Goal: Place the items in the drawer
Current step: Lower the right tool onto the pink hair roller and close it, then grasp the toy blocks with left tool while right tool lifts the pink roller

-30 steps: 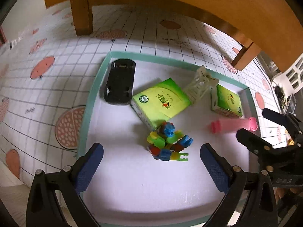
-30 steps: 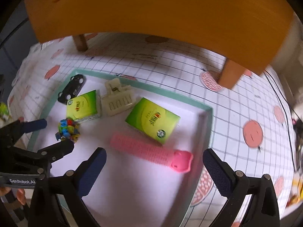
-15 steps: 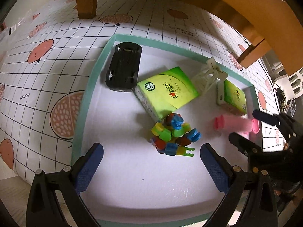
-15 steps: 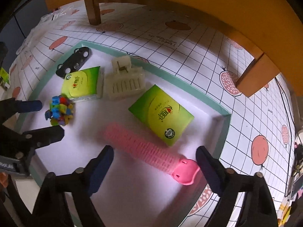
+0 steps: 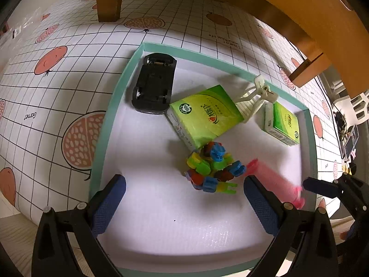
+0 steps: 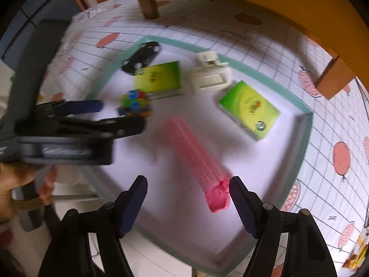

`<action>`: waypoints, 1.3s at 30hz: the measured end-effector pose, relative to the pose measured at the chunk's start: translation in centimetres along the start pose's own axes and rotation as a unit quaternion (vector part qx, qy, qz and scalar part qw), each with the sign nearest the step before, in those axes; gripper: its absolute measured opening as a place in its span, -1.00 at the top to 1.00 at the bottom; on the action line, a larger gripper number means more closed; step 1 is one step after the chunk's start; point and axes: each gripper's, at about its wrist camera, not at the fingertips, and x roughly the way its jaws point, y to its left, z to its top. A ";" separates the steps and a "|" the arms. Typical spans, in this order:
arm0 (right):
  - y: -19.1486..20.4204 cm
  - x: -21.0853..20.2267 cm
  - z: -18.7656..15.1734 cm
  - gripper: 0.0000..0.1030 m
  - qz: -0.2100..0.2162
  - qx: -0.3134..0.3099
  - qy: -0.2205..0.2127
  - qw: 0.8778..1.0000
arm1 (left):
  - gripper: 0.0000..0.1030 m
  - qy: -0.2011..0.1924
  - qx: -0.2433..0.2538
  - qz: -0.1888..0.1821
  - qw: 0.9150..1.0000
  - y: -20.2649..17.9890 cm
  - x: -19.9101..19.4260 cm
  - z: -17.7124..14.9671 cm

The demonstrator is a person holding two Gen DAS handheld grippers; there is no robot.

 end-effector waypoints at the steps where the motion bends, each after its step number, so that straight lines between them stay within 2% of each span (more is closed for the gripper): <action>1: 0.0 0.1 0.1 -0.48 -0.007 -0.004 -0.003 1.000 | -0.98 0.000 0.002 0.001 1.000 0.0 0.0 0.0; 4: -0.1 0.7 0.4 -0.48 -0.034 -0.007 -0.003 0.999 | -0.98 0.000 0.005 0.002 1.000 -0.2 0.1 0.0; 9: -0.4 2.3 0.8 -0.41 -0.018 0.000 0.010 1.000 | -0.98 -0.002 0.008 -0.002 1.000 -0.5 0.2 0.0; 13: 0.7 3.1 0.6 -0.38 -0.036 -0.023 0.017 0.999 | -0.98 -0.002 0.012 -0.002 1.000 -0.5 0.3 0.0; 18: -1.0 3.3 0.6 -0.03 -0.048 0.037 0.010 0.998 | -0.98 -0.003 0.008 -0.006 1.000 -0.6 0.4 0.0; 20: -1.8 3.1 0.6 0.06 -0.052 0.067 0.007 0.996 | -0.98 -0.003 0.008 -0.006 1.000 -0.5 0.3 0.0; 24: -3.0 2.8 0.2 0.18 -0.050 0.112 0.004 0.992 | -0.98 -0.005 0.011 -0.009 1.000 -0.5 0.3 0.0; 28: -3.3 2.5 -0.2 0.19 -0.028 0.148 0.008 0.989 | -0.96 -0.011 0.014 -0.015 1.000 -0.7 0.2 0.2; 31: -2.7 2.5 -0.5 0.20 -0.027 0.145 0.008 0.989 | -0.82 -0.016 0.018 -0.021 0.999 -1.1 0.3 0.4; 35: -2.3 2.5 -0.5 0.19 -0.037 0.135 0.004 0.990 | -0.75 -0.022 0.023 -0.025 0.999 -1.5 0.3 0.6; 36: -2.4 2.5 -0.5 0.19 -0.039 0.134 0.001 0.990 | -0.70 -0.024 0.026 -0.023 0.999 -1.6 0.3 0.6; 38: -2.3 2.6 -0.3 0.19 -0.041 0.135 -0.003 0.990 | -0.44 -0.026 0.031 -0.025 0.999 -1.8 0.3 0.7; 39: -2.3 2.6 -0.2 0.19 -0.042 0.135 -0.005 0.990 | -0.40 -0.026 0.032 -0.027 0.999 -1.9 0.3 0.7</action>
